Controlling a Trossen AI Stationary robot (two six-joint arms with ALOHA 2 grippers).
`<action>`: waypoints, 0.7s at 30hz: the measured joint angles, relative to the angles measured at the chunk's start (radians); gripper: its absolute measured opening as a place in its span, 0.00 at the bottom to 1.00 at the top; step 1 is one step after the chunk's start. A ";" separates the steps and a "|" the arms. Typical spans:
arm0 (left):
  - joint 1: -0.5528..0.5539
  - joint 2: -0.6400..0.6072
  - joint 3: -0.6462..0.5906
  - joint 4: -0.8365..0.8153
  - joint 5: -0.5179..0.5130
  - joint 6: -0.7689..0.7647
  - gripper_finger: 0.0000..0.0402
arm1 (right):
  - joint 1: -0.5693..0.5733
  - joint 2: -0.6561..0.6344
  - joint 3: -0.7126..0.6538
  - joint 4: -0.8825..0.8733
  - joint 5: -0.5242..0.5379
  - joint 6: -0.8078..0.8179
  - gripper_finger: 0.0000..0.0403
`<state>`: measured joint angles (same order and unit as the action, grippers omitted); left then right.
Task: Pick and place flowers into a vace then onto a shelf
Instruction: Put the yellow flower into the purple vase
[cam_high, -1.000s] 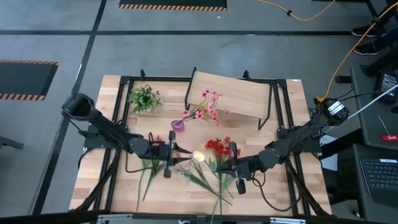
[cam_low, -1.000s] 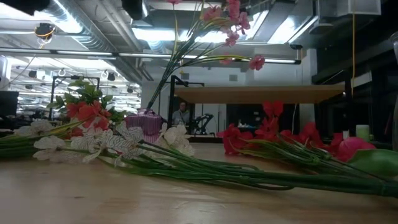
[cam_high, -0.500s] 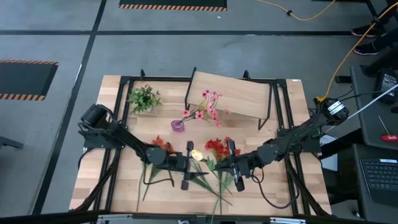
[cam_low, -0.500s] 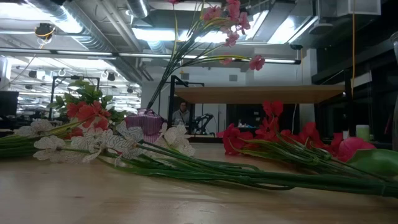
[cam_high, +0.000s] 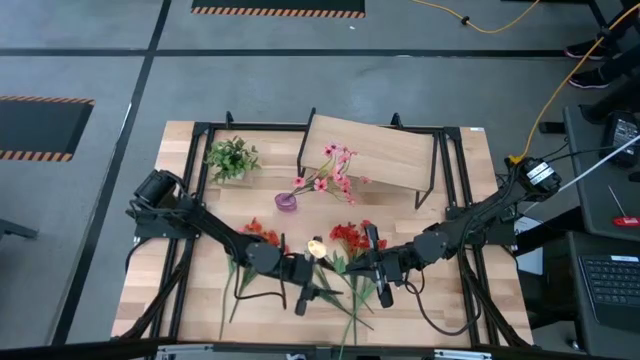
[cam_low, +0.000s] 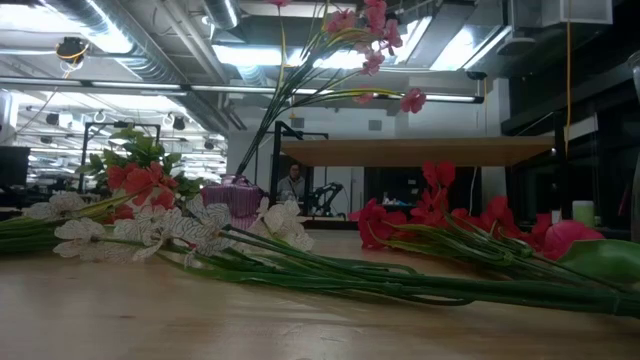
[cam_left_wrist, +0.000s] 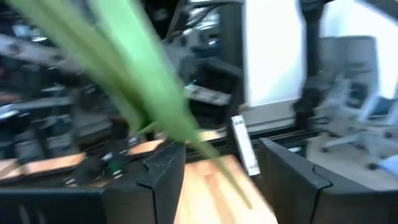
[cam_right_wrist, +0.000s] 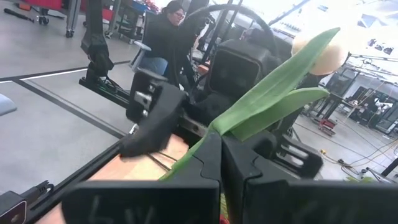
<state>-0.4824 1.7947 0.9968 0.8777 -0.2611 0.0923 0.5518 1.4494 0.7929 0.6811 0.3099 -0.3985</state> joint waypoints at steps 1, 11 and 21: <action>0.000 0.000 0.000 0.006 0.002 0.000 0.48 | 0.000 0.000 0.000 0.001 0.000 0.001 0.00; 0.003 0.000 0.000 0.032 0.005 0.025 0.48 | 0.000 0.000 0.000 0.011 0.002 0.003 0.00; 0.027 0.000 0.000 0.041 0.006 0.026 0.46 | 0.000 0.001 0.001 -0.007 0.002 0.004 0.00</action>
<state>-0.4555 1.7947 0.9964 0.9191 -0.2555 0.1184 0.5522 1.4502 0.7937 0.6745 0.3120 -0.3943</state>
